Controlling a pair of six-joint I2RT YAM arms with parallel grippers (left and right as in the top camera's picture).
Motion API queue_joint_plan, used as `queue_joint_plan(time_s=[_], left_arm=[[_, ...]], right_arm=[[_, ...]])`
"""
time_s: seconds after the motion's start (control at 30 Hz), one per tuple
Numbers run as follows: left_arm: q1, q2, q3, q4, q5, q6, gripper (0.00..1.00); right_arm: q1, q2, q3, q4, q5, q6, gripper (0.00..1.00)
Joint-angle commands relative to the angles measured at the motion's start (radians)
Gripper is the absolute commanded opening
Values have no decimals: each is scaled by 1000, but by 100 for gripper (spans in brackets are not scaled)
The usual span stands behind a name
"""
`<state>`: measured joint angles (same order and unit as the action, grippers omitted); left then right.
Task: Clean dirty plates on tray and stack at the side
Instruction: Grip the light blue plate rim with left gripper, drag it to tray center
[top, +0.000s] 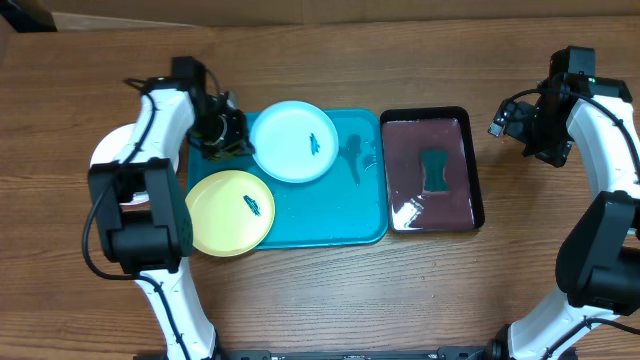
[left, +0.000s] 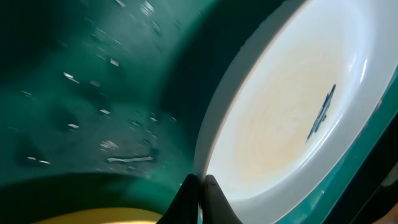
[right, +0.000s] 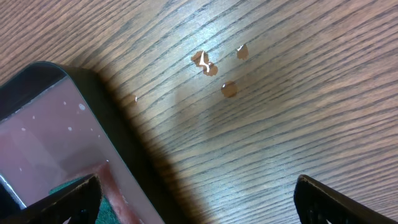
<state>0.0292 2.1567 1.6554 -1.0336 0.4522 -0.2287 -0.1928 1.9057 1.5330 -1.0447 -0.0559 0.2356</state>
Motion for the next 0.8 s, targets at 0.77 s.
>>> queue_joint_plan(time_s=[0.77], left_arm=[[-200, 14, -7, -55, -275, -36, 38]], right_arm=[[2, -9, 18, 3, -6, 4, 100]])
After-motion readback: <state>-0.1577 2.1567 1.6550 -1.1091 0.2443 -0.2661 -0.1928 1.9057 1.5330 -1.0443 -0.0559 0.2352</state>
